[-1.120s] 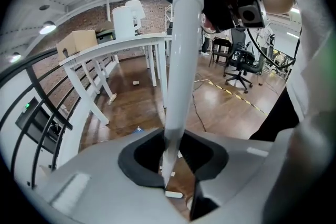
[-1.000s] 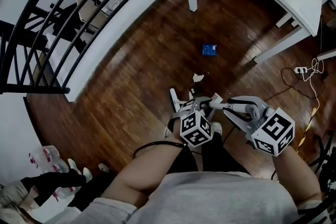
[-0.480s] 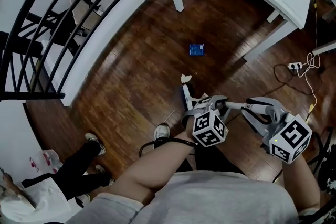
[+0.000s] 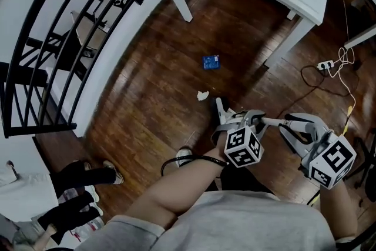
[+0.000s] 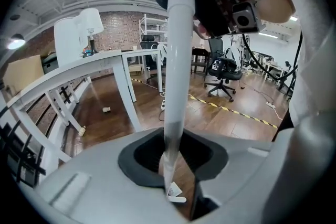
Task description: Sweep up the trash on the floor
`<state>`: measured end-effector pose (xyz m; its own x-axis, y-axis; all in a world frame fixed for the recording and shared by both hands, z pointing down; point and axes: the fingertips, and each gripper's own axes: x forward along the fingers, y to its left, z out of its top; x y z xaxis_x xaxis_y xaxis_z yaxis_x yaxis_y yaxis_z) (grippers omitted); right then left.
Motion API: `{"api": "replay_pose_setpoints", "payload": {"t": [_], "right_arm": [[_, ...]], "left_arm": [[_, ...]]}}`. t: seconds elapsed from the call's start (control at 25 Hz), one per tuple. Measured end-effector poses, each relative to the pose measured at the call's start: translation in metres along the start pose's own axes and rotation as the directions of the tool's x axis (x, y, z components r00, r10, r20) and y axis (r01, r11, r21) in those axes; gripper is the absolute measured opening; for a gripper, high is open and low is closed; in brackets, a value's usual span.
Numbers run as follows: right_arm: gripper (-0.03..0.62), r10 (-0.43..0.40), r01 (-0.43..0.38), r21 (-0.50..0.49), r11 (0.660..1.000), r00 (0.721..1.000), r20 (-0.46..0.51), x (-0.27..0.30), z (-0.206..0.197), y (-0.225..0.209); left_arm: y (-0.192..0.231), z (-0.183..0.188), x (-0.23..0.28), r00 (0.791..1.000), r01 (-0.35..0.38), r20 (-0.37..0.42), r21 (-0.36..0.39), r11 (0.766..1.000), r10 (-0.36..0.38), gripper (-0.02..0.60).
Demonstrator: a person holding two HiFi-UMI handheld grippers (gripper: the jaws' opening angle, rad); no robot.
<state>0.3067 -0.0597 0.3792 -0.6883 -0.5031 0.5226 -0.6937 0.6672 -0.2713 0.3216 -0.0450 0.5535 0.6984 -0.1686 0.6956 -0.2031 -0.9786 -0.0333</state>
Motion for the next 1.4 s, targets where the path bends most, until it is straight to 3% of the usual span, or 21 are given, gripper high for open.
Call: {"api": "replay_pose_setpoints", "payload": {"t": [0.24, 0.44, 0.88, 1.04, 1.24, 1.4], "right_arm": [[0.107, 0.013, -0.014, 0.015, 1.000, 0.998, 0.056, 0.001, 0.015, 0.009], [0.109, -0.026, 0.023, 0.035, 0.999, 0.994, 0.110, 0.009, 0.041, 0.018], [0.109, -0.166, 0.162, 0.041, 0.986, 0.973, 0.163, 0.080, 0.110, 0.027], [0.107, -0.240, 0.225, 0.101, 0.969, 0.955, 0.176, 0.117, 0.115, 0.022], [0.107, -0.311, 0.285, 0.163, 0.945, 0.936, 0.167, 0.158, 0.103, 0.012], [0.109, -0.363, 0.328, 0.214, 0.920, 0.919, 0.152, 0.184, 0.087, -0.001]], "left_arm": [[0.005, 0.001, -0.015, 0.999, 0.011, -0.033, 0.028, 1.000, -0.010, 0.086], [0.024, 0.003, -0.039, 1.000, 0.012, -0.022, 0.045, 0.999, -0.011, 0.086], [0.115, -0.019, -0.087, 0.997, 0.083, -0.026, 0.247, 0.966, -0.079, 0.086], [0.151, -0.046, -0.091, 0.988, 0.153, -0.072, 0.368, 0.917, -0.136, 0.086], [0.183, -0.079, -0.083, 0.964, 0.263, -0.163, 0.495, 0.828, -0.209, 0.086], [0.200, -0.101, -0.066, 0.937, 0.347, -0.241, 0.556, 0.756, -0.253, 0.086]]}}
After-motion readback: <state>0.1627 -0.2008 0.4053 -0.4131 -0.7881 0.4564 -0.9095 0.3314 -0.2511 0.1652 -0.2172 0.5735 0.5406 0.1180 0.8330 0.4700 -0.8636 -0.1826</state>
